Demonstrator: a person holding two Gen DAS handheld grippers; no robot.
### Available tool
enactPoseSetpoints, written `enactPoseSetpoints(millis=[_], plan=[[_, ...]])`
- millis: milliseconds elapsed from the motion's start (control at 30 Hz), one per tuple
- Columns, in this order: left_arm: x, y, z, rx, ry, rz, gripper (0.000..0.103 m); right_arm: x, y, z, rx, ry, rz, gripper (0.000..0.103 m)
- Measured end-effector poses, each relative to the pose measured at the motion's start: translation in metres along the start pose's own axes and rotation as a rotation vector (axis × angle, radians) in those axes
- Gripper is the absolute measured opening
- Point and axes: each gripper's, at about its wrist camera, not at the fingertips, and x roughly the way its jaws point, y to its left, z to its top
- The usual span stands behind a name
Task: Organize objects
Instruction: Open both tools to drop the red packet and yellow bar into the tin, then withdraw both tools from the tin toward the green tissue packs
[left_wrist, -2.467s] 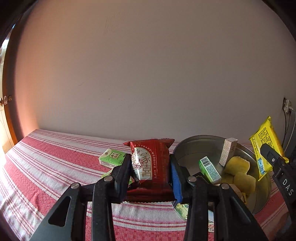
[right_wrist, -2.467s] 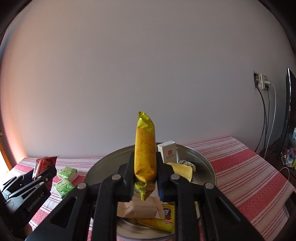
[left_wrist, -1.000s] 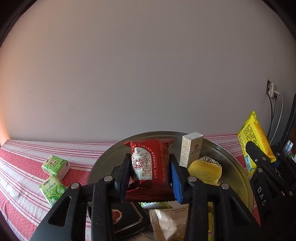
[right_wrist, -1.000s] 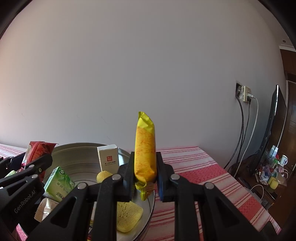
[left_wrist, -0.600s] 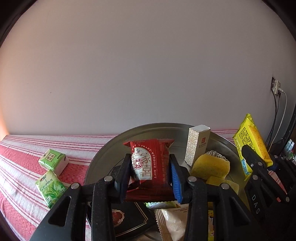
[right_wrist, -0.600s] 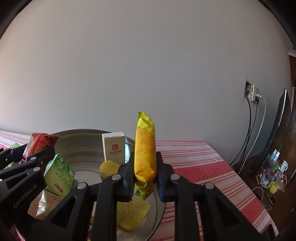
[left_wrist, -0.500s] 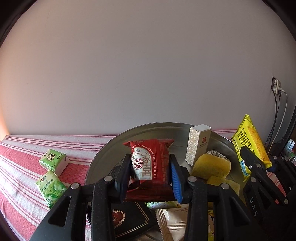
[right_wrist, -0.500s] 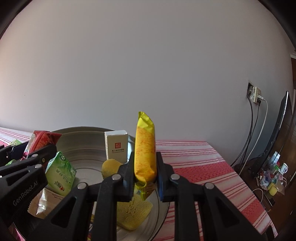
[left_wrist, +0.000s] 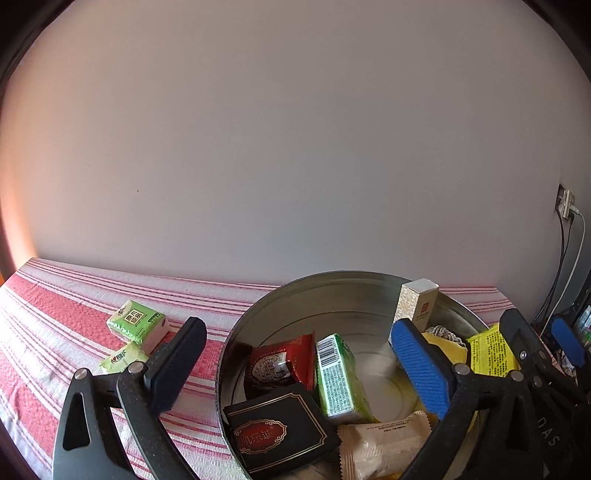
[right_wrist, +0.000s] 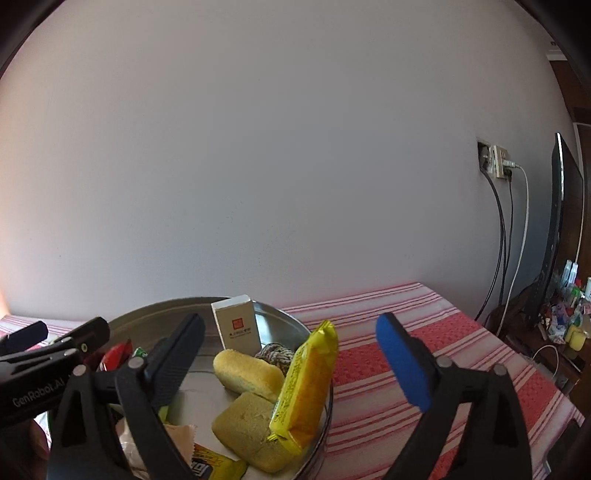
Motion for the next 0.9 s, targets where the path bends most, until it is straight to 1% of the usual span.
enactPoseSetpoints(millis=[33,167,300,400,467,500,567,633,667,700,800,900], plan=[[0.006,0.005,0.0,0.018,-0.004,0.006,0.102,-0.001,0.0,0.0,0.008,-0.006,0.002,0.101],[-0.005,0.004,-0.003,0.076,-0.015,0.047,0.102,-0.003,0.009,0.002,-0.009,-0.01,0.007,0.103],[-0.006,0.021,-0.004,0.06,-0.024,0.062,0.102,-0.006,0.016,0.0,-0.024,-0.025,0.013,0.103],[-0.016,0.033,-0.007,0.055,-0.038,0.089,0.102,-0.009,0.014,-0.002,-0.006,-0.058,-0.001,0.103],[-0.02,0.038,-0.009,0.052,-0.047,0.102,0.102,-0.01,0.014,-0.003,0.005,-0.065,-0.008,0.103],[-0.018,0.04,-0.006,0.051,-0.046,0.108,0.102,-0.011,0.014,-0.003,0.012,-0.068,-0.014,0.103],[-0.01,0.051,-0.011,0.047,-0.049,0.125,0.102,-0.014,0.011,-0.002,0.03,-0.079,-0.031,0.103],[-0.013,0.059,-0.011,0.041,-0.054,0.137,0.102,-0.017,0.007,-0.001,0.055,-0.086,-0.042,0.103],[-0.012,0.064,-0.016,0.04,-0.059,0.144,0.102,-0.018,0.005,-0.002,0.068,-0.086,-0.049,0.103],[-0.02,0.069,-0.015,0.041,-0.065,0.154,0.102,-0.019,0.005,-0.002,0.078,-0.084,-0.057,0.103],[-0.024,0.077,-0.02,0.055,-0.078,0.186,0.102,-0.024,0.007,-0.005,0.094,-0.09,-0.088,0.103],[-0.024,0.085,-0.022,0.061,-0.068,0.197,0.102,-0.03,0.01,-0.009,0.117,-0.09,-0.102,0.103]])
